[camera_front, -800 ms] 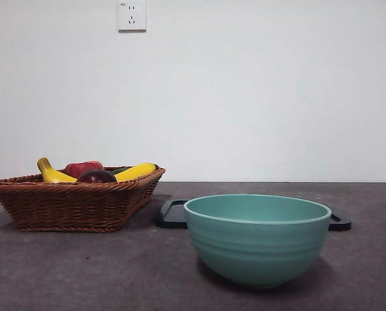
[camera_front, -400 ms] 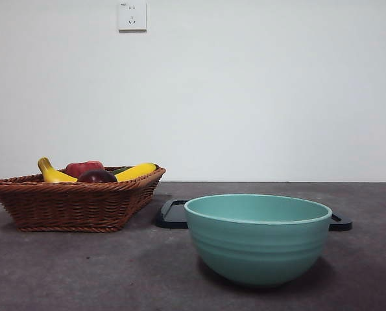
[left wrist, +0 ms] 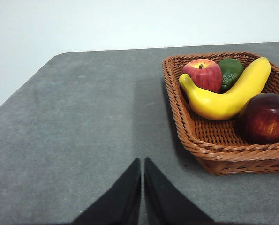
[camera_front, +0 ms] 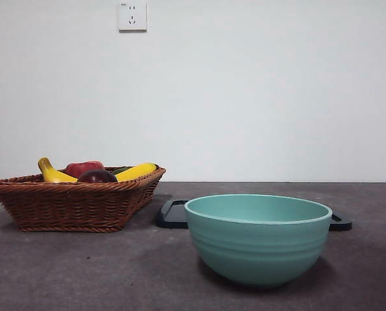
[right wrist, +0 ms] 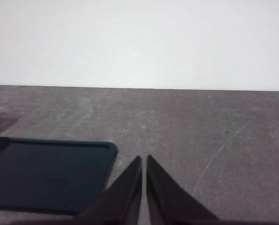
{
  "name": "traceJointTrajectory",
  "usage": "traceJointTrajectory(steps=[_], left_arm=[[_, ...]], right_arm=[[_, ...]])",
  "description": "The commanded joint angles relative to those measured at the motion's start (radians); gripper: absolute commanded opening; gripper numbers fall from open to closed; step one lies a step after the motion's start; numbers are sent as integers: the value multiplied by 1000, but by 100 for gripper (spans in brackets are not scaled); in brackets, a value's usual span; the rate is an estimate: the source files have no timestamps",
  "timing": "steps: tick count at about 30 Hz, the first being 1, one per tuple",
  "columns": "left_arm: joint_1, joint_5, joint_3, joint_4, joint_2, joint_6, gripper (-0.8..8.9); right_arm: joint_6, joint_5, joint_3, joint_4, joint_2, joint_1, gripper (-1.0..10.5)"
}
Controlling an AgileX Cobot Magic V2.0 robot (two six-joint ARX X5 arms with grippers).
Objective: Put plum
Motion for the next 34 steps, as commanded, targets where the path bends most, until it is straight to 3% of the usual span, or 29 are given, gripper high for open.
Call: traceJointTrajectory(steps=[1,14,34], left_arm=[[3,-3,-21,-8,-2,-3,9],[2,-3,-21,-8,-2,-3,9],[2,-3,-21,-8,-2,-2,9]], right_arm=[[14,5,-21,14,-6,-1,5],[32,50,-30,-151,-6,-1,5],[43,49,-29,-124,-6,-1,5]])
